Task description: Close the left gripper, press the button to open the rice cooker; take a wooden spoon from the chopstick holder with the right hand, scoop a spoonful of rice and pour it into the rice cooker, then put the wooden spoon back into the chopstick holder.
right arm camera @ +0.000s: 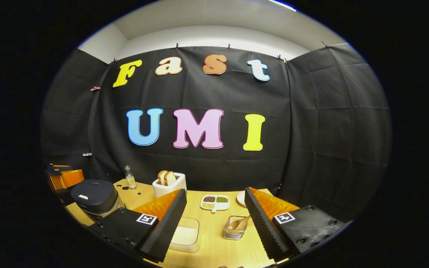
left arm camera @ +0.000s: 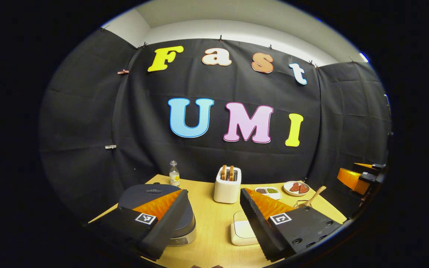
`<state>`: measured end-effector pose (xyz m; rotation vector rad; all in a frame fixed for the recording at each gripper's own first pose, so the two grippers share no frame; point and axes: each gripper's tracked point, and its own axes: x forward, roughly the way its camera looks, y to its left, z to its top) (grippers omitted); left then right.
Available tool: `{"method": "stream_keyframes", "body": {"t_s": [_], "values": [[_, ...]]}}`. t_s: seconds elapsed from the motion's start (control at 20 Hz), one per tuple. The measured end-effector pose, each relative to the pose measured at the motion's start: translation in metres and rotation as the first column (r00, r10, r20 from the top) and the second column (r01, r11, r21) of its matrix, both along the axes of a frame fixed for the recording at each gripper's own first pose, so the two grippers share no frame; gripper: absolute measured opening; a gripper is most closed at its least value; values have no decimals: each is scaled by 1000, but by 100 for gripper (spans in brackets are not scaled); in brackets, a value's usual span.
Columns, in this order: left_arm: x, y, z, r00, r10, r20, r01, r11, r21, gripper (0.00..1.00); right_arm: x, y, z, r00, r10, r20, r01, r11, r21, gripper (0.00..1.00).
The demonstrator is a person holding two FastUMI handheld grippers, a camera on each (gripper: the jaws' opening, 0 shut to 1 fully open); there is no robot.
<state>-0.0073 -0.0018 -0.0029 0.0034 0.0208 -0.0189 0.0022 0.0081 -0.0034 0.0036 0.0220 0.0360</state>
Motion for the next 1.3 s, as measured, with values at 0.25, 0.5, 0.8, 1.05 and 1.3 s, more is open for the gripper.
{"method": "stream_keyframes", "body": {"t_s": [0.25,0.5,0.8,1.05,1.3], "values": [[5,26,1,999,45,-28,-44,999,22,95,-1,-8,-3,1000,-8,-9,7,1000,-7,98],[11,53,-15,991,51,-124,-47,998,30,70,1,-19,-11,1000,-15,-23,15,1000,-6,98],[25,95,-54,958,77,-276,-85,996,-19,24,1,-32,-23,998,-36,-52,37,999,-1,98],[36,129,-82,929,111,-354,-140,988,-57,6,-1,-43,-31,996,-55,-71,55,998,-5,98],[46,147,-120,888,108,-447,-176,978,-113,6,-1,-53,-38,993,-81,-90,81,997,-5,98]]}}
